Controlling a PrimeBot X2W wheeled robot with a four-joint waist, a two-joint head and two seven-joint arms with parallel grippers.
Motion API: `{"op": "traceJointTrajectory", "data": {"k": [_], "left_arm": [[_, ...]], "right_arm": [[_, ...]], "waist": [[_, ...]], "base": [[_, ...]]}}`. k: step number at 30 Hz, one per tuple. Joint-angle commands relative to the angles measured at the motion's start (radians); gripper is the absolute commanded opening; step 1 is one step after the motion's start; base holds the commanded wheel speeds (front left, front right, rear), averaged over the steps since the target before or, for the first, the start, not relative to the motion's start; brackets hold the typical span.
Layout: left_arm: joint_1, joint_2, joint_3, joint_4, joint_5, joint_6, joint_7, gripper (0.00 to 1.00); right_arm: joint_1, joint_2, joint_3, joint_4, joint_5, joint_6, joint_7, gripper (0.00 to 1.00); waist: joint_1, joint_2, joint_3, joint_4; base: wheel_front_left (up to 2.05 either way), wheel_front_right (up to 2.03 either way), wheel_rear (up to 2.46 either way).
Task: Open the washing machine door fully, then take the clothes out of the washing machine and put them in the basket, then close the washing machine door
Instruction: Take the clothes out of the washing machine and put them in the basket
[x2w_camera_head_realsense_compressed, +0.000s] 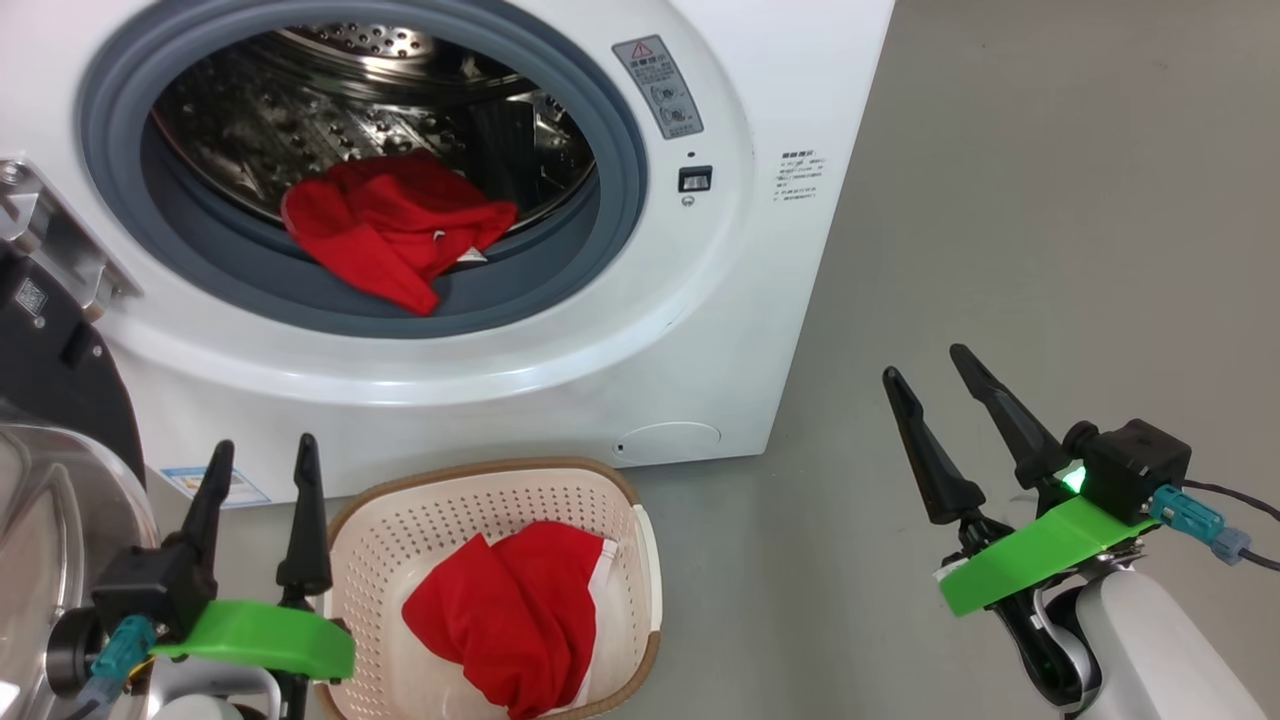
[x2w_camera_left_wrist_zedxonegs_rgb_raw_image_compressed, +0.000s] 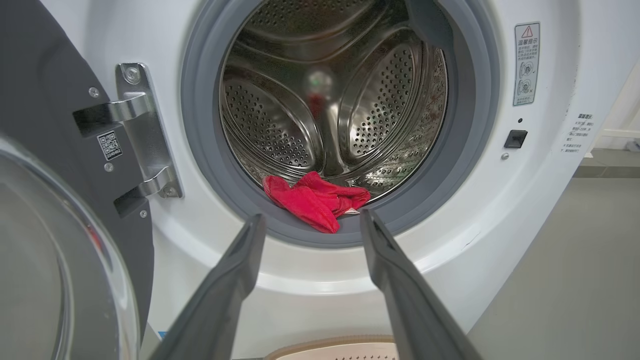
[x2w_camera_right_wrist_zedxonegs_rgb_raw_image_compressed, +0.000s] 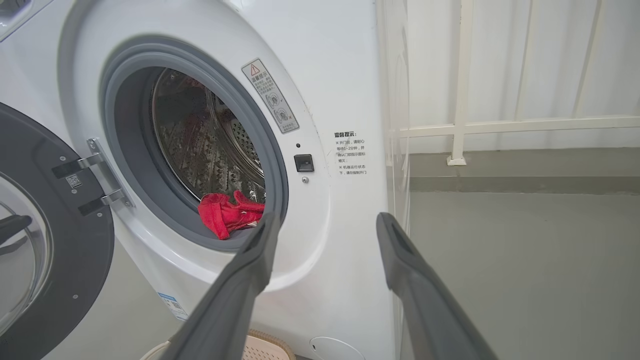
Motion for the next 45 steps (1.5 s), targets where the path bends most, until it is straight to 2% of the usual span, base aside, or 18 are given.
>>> {"op": "traceJointTrajectory", "data": {"k": [1,13,29,38,45], "left_arm": [[-0.003,0.03,0.038,-0.035,-0.007,0.013,0.002,1.0],[0.026,0.027,0.027,-0.088,-0.011,0.037,0.023,1.0],[0.007,0.036,0.006,-0.09,-0.005,0.043,0.038,1.0],[-0.145,0.079,-0.039,-0.04,0.046,0.024,0.11,1.0],[-0.31,0.101,-0.083,0.075,0.095,-0.002,0.167,1.0]], "right_arm": [[0.014,-0.005,0.014,-0.027,0.003,0.002,-0.005,1.0],[0.016,-0.011,0.011,-0.032,-0.001,0.002,-0.005,1.0],[0.011,-0.012,0.01,-0.033,-0.003,0.002,-0.005,1.0],[-0.01,0.001,0.009,-0.042,-0.006,0.002,-0.005,1.0],[-0.031,0.017,0.006,-0.049,-0.008,0.002,-0.005,1.0]], "waist": [[0.0,0.0,-0.001,0.0],[0.0,0.0,-0.003,0.003],[0.0,0.0,0.008,0.008],[0.0,0.0,0.059,0.0],[0.0,0.0,0.121,-0.008]], "base": [[0.0,0.0,0.0],[0.0,0.0,0.0],[0.0,0.0,0.0],[0.0,0.0,0.0],[0.0,0.0,0.0]]}}
